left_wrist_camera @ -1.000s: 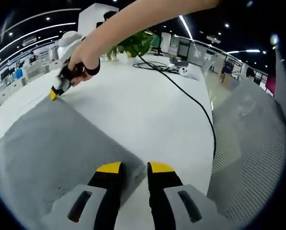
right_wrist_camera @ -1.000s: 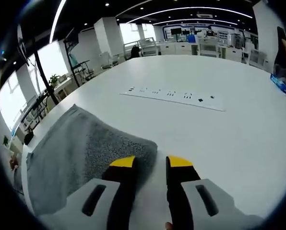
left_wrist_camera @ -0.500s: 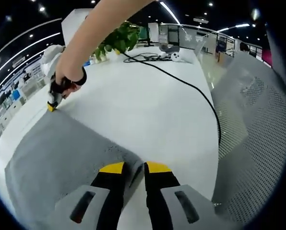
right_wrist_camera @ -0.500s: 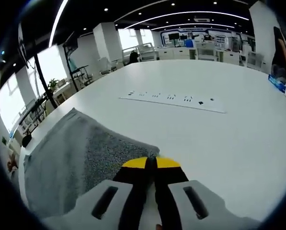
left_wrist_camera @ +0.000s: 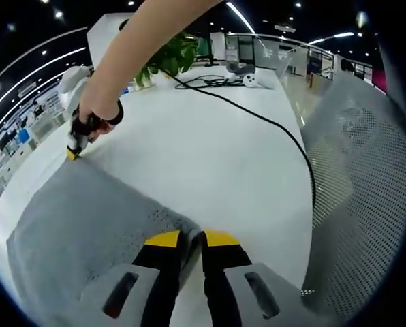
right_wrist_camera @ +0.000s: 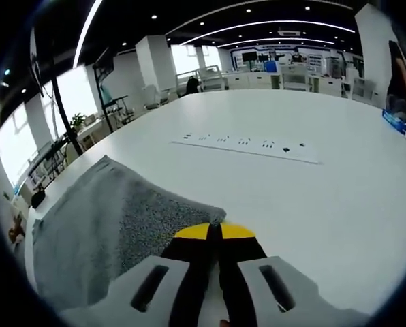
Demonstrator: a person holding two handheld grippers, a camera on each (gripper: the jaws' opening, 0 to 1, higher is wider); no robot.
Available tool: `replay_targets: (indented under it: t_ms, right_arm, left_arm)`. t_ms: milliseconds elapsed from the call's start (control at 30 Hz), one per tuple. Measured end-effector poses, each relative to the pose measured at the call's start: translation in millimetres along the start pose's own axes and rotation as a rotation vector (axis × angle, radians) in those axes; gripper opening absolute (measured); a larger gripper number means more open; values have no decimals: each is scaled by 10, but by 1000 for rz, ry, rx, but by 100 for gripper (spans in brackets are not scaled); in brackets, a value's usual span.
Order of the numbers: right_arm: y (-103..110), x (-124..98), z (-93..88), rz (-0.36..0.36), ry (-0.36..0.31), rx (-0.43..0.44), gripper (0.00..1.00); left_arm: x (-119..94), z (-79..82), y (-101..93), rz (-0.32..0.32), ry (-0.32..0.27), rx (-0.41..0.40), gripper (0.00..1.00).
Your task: Fold the towel on the table until its edges align and the towel forms a compact rectangular stack.
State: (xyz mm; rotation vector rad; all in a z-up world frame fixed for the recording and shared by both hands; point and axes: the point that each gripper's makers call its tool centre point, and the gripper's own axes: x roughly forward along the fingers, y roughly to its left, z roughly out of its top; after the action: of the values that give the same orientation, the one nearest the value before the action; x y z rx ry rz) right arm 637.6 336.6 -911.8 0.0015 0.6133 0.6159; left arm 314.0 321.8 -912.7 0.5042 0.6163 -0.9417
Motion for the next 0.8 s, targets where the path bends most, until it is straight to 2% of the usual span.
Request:
replay_targets:
  t_ms: [67, 167, 333, 433, 500, 567, 633, 800]
  right_arm:
    - [25, -30, 12, 1, -5, -5, 1]
    - [87, -119, 62, 6, -8, -14, 1]
    - [50, -132, 131, 8, -18, -16, 1]
    - [28, -171, 184, 4, -28, -22, 1]
    - [27, -214, 242, 1, -30, -27, 1]
    - [-60, -240, 203, -45, -13, -53, 1]
    - [-101, -286, 250, -55, -21, -42, 1]
    - [-187, -420, 409, -74, -37, -24, 1]
  left_arm:
    - [-2, 17, 10, -4, -13, -12, 4]
    - [20, 8, 11, -13, -22, -38, 4]
    - [18, 44, 18, -9, -36, -42, 3]
    - [-44, 208, 88, 22, -106, -95, 2]
    - [-70, 272, 98, 19, -127, -113, 2]
    - [-92, 340, 106, 17, -153, -132, 2]
    - [-143, 495, 91, -1, -217, -180, 2]
    - [-256, 737, 119, -5, -304, -202, 2]
